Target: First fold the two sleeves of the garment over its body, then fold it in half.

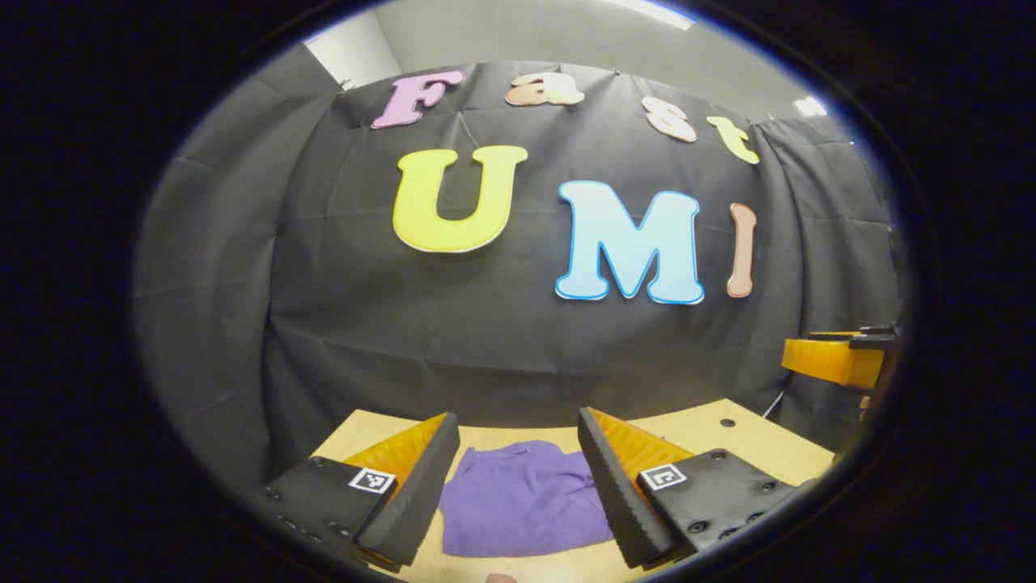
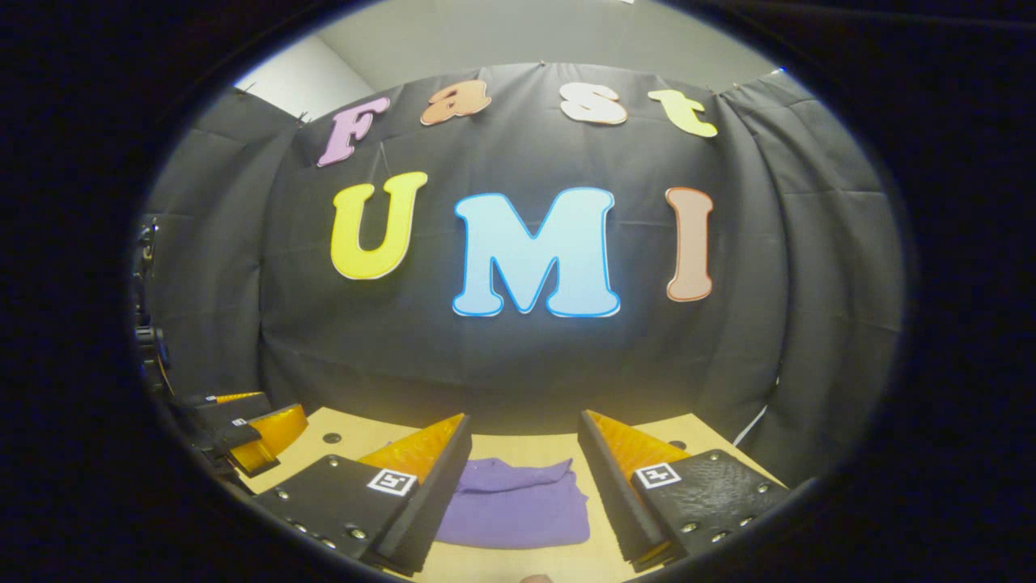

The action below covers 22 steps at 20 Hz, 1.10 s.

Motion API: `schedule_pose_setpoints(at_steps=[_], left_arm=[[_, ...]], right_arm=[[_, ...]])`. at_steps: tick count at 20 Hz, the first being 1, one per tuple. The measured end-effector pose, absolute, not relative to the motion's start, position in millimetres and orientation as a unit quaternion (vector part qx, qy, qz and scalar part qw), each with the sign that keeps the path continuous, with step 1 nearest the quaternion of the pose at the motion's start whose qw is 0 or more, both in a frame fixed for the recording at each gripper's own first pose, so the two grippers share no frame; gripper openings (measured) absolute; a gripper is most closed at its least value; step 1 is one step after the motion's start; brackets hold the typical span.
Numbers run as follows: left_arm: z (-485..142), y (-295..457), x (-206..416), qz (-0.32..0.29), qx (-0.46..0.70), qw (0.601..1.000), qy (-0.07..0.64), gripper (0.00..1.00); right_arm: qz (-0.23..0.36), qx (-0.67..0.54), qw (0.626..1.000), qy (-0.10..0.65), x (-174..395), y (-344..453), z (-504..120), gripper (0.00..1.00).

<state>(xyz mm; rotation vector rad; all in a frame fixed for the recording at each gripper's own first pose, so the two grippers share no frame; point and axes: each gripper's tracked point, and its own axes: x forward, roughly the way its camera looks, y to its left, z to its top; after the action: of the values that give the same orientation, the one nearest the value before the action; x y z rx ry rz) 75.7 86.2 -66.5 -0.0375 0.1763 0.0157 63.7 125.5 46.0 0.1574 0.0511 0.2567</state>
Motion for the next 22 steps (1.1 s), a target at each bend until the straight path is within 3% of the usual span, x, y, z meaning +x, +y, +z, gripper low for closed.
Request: schedule_pose_setpoints(at_steps=[9,22], left_arm=[[-35.3,63.7,26.8,-0.003,0.021,0.998,0.066,0.94],[-22.6,38.6,-9.2,0.015,0.011,0.998,0.054,0.94]], right_arm=[[0.126,0.074,0.989,-0.016,21.6,116.3,68.8,0.82],[0.135,0.035,0.99,-0.036,5.7,89.4,62.1,0.82]])
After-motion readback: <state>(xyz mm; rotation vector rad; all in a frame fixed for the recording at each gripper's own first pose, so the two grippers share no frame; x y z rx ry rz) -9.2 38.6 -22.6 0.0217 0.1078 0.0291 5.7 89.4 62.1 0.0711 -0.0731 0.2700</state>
